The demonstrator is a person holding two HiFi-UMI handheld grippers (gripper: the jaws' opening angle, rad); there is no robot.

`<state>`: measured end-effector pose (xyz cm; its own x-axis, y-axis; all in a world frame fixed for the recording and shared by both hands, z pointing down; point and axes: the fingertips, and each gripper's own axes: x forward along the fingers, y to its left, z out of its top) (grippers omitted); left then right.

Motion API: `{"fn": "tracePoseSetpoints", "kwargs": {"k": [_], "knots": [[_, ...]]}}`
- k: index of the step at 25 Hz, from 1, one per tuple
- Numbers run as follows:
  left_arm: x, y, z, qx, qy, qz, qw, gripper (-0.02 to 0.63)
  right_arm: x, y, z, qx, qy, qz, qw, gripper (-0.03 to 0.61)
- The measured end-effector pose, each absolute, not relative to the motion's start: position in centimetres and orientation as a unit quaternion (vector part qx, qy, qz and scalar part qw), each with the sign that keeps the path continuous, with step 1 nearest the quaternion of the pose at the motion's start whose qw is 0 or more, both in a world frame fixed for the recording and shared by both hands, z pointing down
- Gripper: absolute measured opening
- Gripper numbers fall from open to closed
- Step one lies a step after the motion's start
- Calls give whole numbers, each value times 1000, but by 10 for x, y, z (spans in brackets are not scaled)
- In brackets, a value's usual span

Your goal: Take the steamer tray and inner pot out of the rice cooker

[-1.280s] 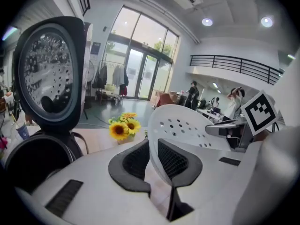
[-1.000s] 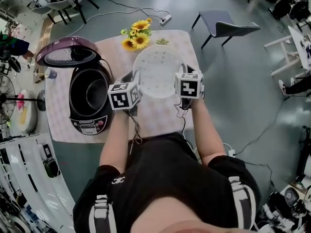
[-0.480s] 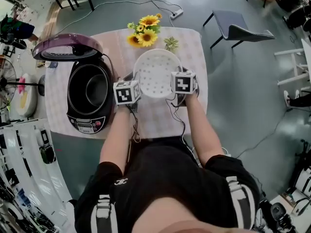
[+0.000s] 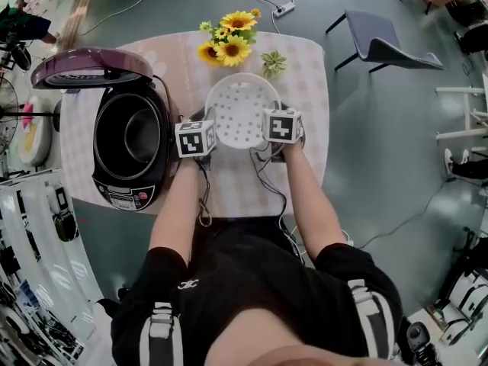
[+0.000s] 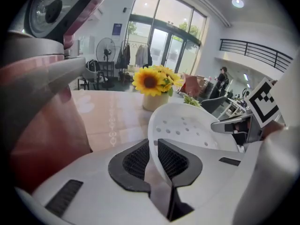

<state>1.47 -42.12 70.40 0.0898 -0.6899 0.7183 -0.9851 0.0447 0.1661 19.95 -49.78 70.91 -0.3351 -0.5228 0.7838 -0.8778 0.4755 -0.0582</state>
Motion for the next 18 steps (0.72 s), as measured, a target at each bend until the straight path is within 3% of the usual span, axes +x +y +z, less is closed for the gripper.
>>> {"fn": "tracePoseSetpoints", "kwargs": {"k": [18], "knots": [[10, -436, 731, 659, -632, 243, 326, 59, 194, -506, 745, 443, -779, 239, 373, 46]]}}
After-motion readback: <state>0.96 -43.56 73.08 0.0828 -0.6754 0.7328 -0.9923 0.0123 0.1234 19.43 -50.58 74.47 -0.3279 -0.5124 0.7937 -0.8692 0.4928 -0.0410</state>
